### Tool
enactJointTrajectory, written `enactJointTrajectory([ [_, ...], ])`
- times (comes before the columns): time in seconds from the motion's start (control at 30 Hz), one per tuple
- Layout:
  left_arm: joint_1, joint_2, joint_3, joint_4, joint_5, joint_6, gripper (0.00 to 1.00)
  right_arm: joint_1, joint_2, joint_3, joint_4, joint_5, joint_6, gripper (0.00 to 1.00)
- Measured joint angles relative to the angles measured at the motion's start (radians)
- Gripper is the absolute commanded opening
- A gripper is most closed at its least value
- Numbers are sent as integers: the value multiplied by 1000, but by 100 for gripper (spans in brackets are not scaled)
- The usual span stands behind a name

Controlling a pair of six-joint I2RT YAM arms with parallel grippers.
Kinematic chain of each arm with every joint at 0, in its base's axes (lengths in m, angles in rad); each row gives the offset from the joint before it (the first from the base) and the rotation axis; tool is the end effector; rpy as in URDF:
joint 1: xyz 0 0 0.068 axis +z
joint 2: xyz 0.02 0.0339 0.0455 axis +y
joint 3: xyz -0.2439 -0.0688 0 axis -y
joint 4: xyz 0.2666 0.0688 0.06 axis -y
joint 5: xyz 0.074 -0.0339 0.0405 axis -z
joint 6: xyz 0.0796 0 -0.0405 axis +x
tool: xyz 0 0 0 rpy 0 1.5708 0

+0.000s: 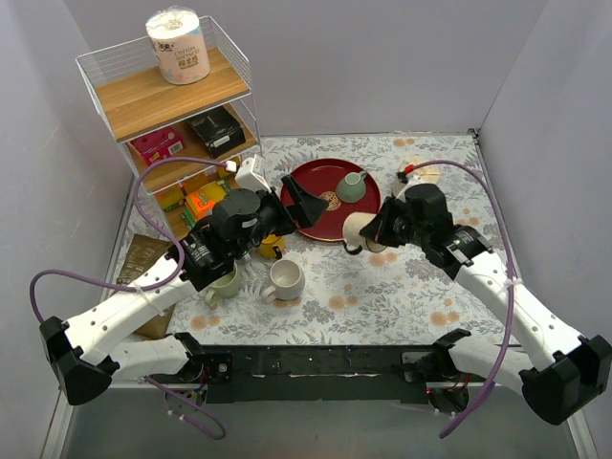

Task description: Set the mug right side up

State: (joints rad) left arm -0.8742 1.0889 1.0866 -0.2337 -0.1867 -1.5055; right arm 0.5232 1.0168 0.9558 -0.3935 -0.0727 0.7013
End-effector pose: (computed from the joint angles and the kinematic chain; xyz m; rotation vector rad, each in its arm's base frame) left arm 0.2177 -0.2373 0.3534 -0.7911 1.9285 -1.4484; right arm 0.2563 0.1545 0.2972 0.1412 2.1250 0.8274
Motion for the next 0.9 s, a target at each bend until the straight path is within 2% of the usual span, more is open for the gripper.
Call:
enactJointTrajectory([
  [0.07, 0, 9, 31, -64, -49, 15, 98, 40, 35, 0, -73, 22, -63, 1],
  [0.27, 0, 40, 123, -194, -156, 48, 98, 366, 195, 43, -207, 158, -216, 1],
  [0.37, 1, 40, 132, -227, -182, 52, 98, 464, 282, 89, -239, 220, -274, 1],
  [0.67, 1, 35, 132, -271, -195, 50, 98, 605, 494, 246, -309, 384, -395, 1],
  [0.9, 2, 28, 162, -315, -224, 53, 98, 652, 607, 307, -359, 407, -422, 1],
])
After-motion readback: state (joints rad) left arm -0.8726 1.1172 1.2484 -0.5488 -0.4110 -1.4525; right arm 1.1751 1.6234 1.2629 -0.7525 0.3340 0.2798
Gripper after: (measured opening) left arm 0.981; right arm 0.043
